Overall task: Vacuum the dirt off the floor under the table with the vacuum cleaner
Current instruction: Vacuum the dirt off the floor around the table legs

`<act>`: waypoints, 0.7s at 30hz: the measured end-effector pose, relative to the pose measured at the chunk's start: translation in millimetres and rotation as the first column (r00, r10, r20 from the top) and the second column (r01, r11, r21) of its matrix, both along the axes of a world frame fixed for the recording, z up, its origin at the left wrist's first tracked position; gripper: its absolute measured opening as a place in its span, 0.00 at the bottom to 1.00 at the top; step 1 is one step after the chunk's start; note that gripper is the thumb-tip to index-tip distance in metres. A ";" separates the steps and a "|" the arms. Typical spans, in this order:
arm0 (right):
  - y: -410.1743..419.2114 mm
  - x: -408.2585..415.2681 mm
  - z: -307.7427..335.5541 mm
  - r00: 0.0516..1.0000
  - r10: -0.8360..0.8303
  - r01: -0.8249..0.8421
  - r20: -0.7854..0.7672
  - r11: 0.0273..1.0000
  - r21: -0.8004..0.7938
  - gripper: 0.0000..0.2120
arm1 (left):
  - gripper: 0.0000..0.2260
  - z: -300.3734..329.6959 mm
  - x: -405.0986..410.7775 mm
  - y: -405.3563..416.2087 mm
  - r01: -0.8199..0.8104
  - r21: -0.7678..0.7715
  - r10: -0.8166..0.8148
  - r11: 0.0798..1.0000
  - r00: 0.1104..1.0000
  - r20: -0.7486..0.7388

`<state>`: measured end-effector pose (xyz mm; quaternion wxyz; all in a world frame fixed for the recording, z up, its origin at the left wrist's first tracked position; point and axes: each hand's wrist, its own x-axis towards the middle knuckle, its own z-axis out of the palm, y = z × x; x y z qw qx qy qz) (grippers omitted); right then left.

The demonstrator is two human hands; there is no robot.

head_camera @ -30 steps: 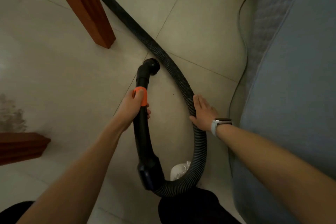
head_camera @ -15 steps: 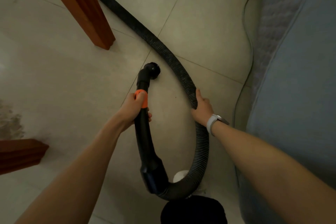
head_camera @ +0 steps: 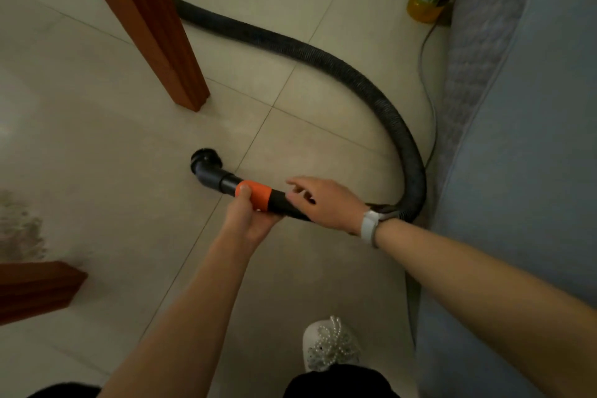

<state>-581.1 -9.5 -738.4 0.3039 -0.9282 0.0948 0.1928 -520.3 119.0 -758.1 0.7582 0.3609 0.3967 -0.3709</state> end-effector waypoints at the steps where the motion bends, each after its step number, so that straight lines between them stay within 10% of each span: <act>1: 4.9 -0.3 8.4 0.994 0.111 -0.110 -0.001 0.988 -0.110 0.24 | 0.23 7.0 1.2 0.7 -0.021 -0.006 0.021 1.000 1.000 0.006; 6: 8.1 3.8 45.7 0.960 0.275 -0.274 -0.055 0.877 -0.396 0.23 | 0.15 40.8 8.5 24.2 0.001 -0.073 0.007 0.997 0.994 0.109; 9: 7.0 9.8 71.8 0.979 0.201 -0.190 -0.018 0.891 -0.411 0.21 | 0.11 73.7 12.5 46.7 0.352 0.220 -0.400 0.910 0.884 0.241; 14: -1.2 15.6 119.2 0.974 0.224 -0.192 -0.013 0.799 -0.570 0.20 | 0.08 112.0 25.8 85.4 0.231 0.852 -0.863 0.469 0.324 0.387; 21: -29.9 26.4 124.9 0.935 0.355 -0.290 -0.007 0.752 -0.592 0.23 | 0.31 100.2 54.3 62.0 0.058 0.996 -0.939 -0.073 -0.341 -0.049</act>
